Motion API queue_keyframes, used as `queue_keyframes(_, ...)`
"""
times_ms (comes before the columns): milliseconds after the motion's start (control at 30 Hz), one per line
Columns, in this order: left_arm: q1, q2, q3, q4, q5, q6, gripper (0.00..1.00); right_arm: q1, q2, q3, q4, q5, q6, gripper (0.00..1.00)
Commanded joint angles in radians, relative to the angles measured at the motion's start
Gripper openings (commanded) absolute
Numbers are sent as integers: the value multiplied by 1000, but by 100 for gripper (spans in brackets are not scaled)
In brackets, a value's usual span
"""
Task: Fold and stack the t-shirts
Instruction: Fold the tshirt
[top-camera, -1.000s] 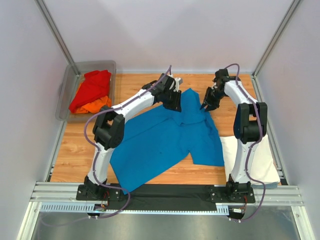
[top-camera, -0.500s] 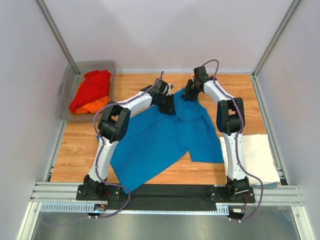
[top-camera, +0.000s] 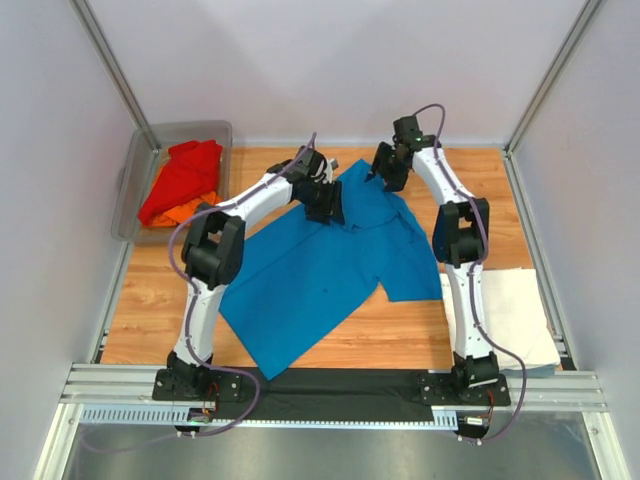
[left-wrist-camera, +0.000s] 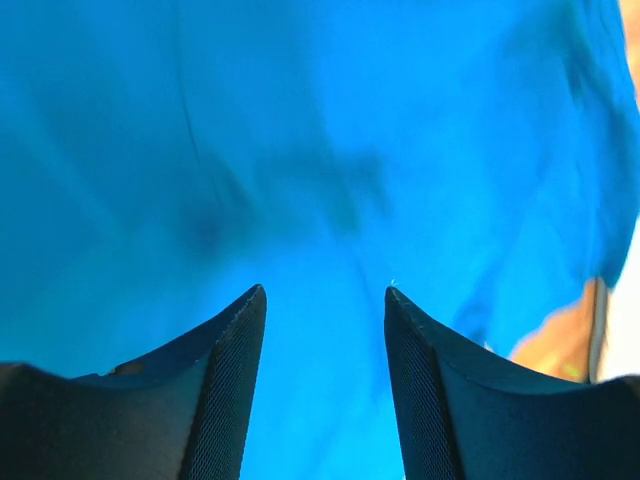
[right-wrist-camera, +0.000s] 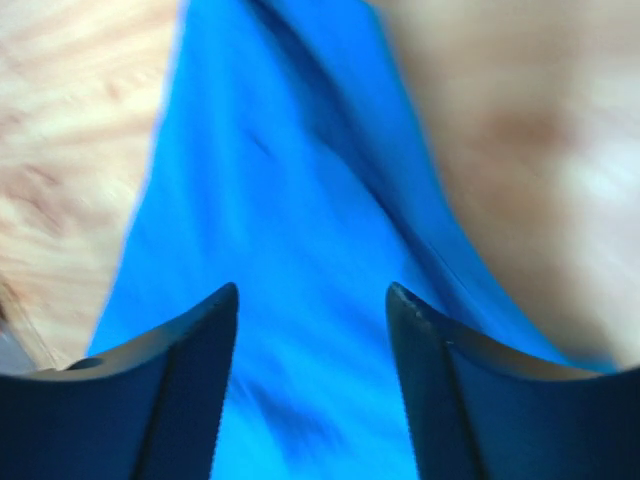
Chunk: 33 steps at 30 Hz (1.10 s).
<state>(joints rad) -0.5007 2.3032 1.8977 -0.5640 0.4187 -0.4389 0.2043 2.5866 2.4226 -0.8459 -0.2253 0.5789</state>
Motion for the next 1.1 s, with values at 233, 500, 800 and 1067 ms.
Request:
queue_keyframes(233, -295, -823, -642, -280, -307, -50, 47, -108, -609, -548, -309, 213, -255, 65)
queue_keyframes(500, -547, -1129, -1087, -352, -483, -372, 46, -109, -798, -862, -210, 175, -304, 52)
queue_keyframes(800, -772, -920, -1076, -444, -620, -486, 50, -111, -907, -1022, -170, 136, -307, 54)
queue_keyframes(1067, -843, -873, -1074, -407, -558, -523, 53, -109, -922, -1042, -163, 124, -315, 55)
